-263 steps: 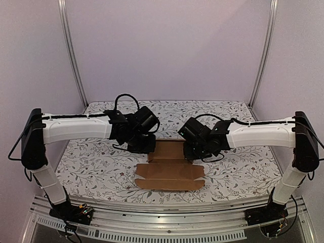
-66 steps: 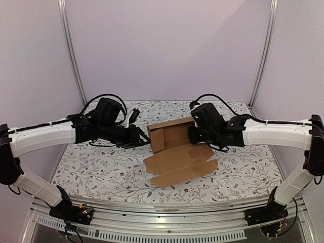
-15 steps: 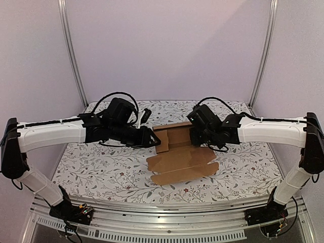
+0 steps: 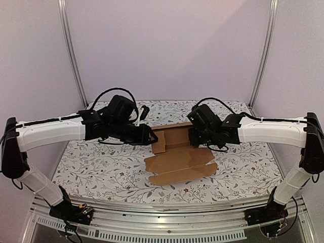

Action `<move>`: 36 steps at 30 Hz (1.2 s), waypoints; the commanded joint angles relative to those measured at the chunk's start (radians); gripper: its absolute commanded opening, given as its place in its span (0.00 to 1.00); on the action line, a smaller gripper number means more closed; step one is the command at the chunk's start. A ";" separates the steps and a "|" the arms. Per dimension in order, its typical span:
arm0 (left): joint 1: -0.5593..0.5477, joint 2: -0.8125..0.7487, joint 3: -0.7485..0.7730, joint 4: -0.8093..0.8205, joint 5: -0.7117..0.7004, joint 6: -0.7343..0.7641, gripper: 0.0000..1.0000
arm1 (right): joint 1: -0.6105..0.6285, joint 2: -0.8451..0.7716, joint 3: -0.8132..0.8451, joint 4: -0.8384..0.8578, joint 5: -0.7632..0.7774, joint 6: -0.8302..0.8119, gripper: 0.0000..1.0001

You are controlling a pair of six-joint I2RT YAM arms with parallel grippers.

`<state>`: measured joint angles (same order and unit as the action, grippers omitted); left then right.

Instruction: Fold the paper box

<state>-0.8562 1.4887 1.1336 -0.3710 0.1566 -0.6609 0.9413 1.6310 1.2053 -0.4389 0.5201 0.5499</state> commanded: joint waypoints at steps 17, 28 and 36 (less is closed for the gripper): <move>-0.049 0.100 0.120 -0.106 -0.241 -0.003 0.27 | 0.023 0.002 0.064 -0.013 -0.046 0.122 0.00; -0.060 0.131 0.158 -0.120 -0.279 -0.003 0.00 | 0.025 0.011 0.103 -0.028 -0.079 0.153 0.00; -0.063 0.131 0.168 -0.135 -0.299 0.019 0.00 | 0.026 -0.005 0.113 -0.033 -0.109 0.154 0.12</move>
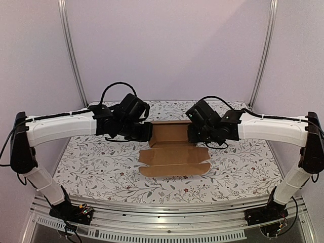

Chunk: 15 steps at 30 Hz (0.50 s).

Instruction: Fold the paper box

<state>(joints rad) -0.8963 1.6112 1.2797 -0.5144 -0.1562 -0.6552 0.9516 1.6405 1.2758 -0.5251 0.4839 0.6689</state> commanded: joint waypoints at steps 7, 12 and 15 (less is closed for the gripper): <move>-0.026 0.010 0.022 -0.006 -0.022 0.046 0.00 | 0.015 -0.057 0.022 0.039 -0.083 0.001 0.40; -0.026 0.016 0.029 -0.006 -0.034 0.054 0.00 | 0.014 -0.101 -0.015 0.009 -0.051 -0.023 0.49; -0.026 0.023 0.026 -0.005 -0.041 0.057 0.00 | 0.013 -0.137 -0.029 -0.016 -0.038 -0.047 0.55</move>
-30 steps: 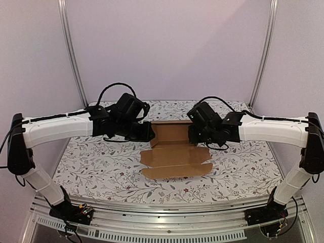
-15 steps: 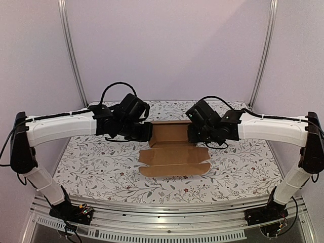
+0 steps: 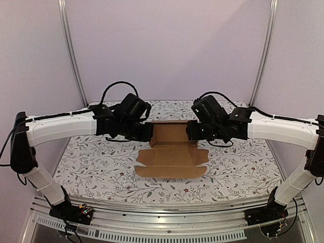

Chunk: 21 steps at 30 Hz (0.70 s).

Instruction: Fold the paper box

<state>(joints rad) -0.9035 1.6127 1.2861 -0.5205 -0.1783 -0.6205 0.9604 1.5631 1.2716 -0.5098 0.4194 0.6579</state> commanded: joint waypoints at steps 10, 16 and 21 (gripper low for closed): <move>-0.020 0.052 0.024 0.031 -0.033 0.077 0.00 | -0.021 -0.226 -0.132 -0.035 -0.022 -0.183 0.69; -0.018 0.050 -0.040 0.207 0.052 0.219 0.00 | -0.038 -0.312 -0.161 0.011 -0.086 -0.324 0.74; -0.018 0.048 -0.111 0.379 0.116 0.329 0.00 | -0.058 -0.349 -0.160 0.034 -0.175 -0.413 0.75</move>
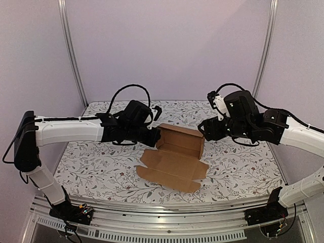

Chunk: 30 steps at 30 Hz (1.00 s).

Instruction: Fold the paper box

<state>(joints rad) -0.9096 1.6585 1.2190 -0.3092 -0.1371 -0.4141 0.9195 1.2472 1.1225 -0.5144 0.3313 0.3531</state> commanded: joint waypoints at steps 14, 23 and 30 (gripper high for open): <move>-0.011 0.143 -0.087 0.496 0.326 0.276 0.00 | -0.047 -0.044 -0.074 0.176 -0.271 -0.172 0.10; -0.012 0.226 -0.086 0.590 0.391 0.363 0.00 | -0.094 0.080 -0.131 0.365 -0.439 -0.125 0.00; -0.012 0.277 -0.085 0.638 0.445 0.366 0.00 | -0.096 0.166 -0.143 0.469 -0.427 -0.120 0.00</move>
<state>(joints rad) -0.9096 1.9015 1.1370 0.2600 0.2638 -0.0692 0.8299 1.3758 0.9852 -0.1486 -0.0780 0.2214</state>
